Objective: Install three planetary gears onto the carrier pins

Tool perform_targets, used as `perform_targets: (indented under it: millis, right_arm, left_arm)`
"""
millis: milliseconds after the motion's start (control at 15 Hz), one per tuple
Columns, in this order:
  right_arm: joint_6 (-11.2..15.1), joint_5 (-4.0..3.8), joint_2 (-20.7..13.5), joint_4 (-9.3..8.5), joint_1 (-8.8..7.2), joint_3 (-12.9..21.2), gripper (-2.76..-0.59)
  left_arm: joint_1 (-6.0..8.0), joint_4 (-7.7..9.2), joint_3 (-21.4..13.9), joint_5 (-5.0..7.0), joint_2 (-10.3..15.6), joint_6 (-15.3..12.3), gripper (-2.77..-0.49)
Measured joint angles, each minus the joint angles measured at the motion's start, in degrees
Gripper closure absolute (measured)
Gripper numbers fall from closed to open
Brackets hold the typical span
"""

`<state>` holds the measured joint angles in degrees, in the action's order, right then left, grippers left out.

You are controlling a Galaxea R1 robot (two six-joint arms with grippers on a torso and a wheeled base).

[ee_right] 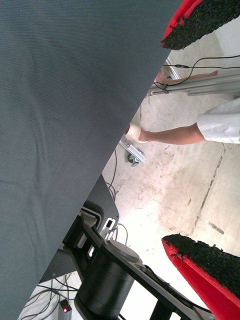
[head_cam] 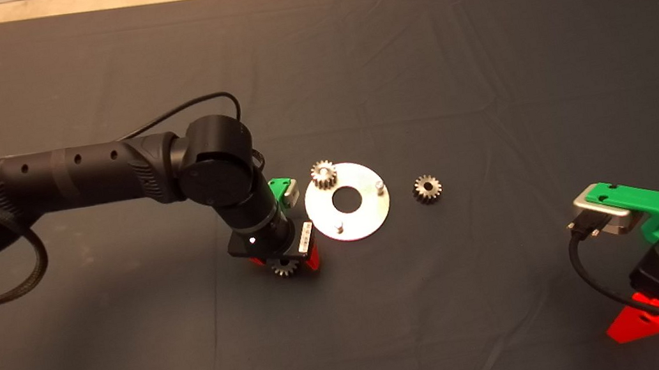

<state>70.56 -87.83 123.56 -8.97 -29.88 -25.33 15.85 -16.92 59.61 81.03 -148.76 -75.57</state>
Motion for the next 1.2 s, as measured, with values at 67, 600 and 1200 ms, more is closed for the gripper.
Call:
perform_targets:
  millis: [67,600,1200]
  right_arm:
    - [0.00,-0.02,0.00,0.00,0.00,0.00,-2.75]
    - [0.00,0.00,0.11,0.00,0.00,0.00,-2.75]
    - [0.00,0.01,0.11,0.00,0.01,0.00,-2.75]
  left_arm:
    - [0.00,0.00,-0.02,0.00,-0.02,0.00,-1.94]
    - [0.00,-0.02,-0.02,0.13,-0.13,-0.11,-1.80]
    - [0.00,-0.02,-0.02,0.20,-0.13,-0.43,-1.66]
